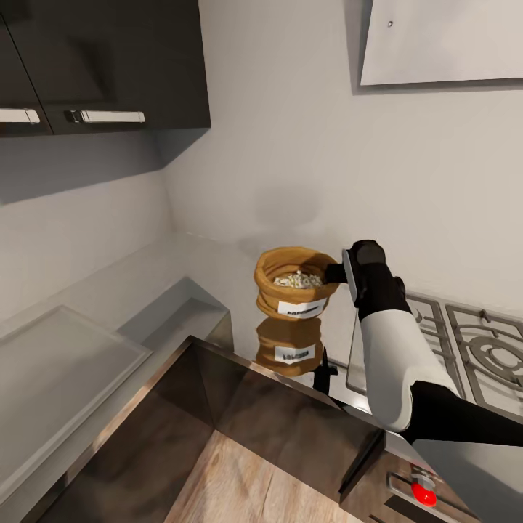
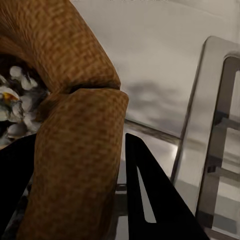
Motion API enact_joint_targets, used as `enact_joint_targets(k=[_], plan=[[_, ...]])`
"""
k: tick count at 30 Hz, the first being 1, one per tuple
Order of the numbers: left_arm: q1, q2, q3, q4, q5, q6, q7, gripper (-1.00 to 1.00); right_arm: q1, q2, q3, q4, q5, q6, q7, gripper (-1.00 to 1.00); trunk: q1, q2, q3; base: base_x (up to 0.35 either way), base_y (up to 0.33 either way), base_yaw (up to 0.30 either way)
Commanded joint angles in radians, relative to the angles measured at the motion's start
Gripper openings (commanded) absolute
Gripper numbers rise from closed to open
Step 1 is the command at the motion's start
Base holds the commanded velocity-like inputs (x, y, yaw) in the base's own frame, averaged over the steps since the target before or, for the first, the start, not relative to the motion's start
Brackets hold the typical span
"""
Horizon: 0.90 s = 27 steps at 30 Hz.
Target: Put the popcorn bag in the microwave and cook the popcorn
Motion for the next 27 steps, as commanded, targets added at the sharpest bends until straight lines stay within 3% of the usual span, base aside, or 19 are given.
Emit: enact_joint_targets(k=[1, 8, 27], plan=[[0.0, 0.0, 0.0, 0.0, 0.003, -0.003, 0.002, 1.0, -0.001, 0.001, -0.003, 0.0, 0.0, 0.003, -0.001, -1.0, 0.0, -0.001, -0.001, 0.0, 0.0, 0.0], [0.0, 0.0, 0.0, 0.0, 0.001, -0.003, 0.0, 1.0, -0.001, 0.001, -0.004, 0.001, 0.002, 0.003, -0.001, -1.0, 0.0, -0.001, -0.001, -0.033, 0.009, 0.0], [0.0, -0.017, -0.002, 0.001, -0.003, -0.003, 0.003, 1.0, -0.001, 0.001, 0.007, -0.05, 0.01, 0.003, -0.001, -1.0, 0.0, -0.001, -0.001, -0.309, 0.087, 0.0]])
